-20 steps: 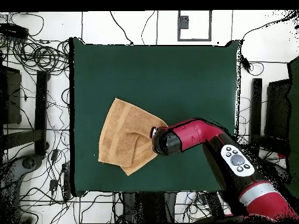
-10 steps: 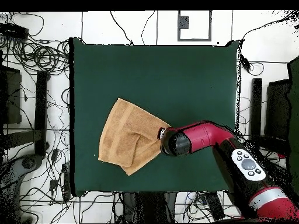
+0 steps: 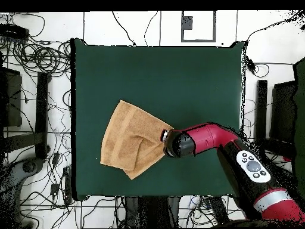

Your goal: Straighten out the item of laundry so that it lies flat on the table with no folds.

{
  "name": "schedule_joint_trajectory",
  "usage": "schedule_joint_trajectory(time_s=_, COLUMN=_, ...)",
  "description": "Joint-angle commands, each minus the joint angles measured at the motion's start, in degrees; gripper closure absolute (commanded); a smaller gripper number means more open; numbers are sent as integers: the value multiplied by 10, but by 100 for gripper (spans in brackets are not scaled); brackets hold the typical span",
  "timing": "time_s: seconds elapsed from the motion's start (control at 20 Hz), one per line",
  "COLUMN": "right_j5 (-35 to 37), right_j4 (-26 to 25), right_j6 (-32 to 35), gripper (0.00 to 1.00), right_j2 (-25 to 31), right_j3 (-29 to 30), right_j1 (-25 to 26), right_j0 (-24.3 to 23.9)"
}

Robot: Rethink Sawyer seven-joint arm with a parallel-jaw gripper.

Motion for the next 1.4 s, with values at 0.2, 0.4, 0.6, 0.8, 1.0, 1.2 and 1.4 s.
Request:
schedule_joint_trajectory(time_s=0.2, right_j5=38, right_j4=-78, right_j6=-282, gripper=100, right_j2=20, right_j3=-90, right_j1=127, right_j0=-11)
schedule_joint_trajectory(time_s=0.4, right_j5=62, right_j4=-78, right_j6=-357, gripper=100, right_j2=34, right_j3=-119, right_j1=137, right_j0=-49)
schedule_joint_trajectory(time_s=0.6, right_j5=101, right_j4=-67, right_j6=-412, gripper=100, right_j2=45, right_j3=-130, right_j1=124, right_j0=-73)
schedule_joint_trajectory(time_s=0.8, right_j5=138, right_j4=-59, right_j6=-453, gripper=100, right_j2=50, right_j3=-147, right_j1=116, right_j0=-83)
schedule_joint_trajectory(time_s=1.0, right_j5=146, right_j4=-63, right_j6=-483, gripper=100, right_j2=50, right_j3=-160, right_j1=117, right_j0=-89)
schedule_joint_trajectory(time_s=1.2, right_j5=151, right_j4=-67, right_j6=-499, gripper=100, right_j2=51, right_j3=-164, right_j1=115, right_j0=-92)
schedule_joint_trajectory(time_s=1.4, right_j5=162, right_j4=-67, right_j6=-506, gripper=100, right_j2=51, right_j3=-176, right_j1=114, right_j0=-89)
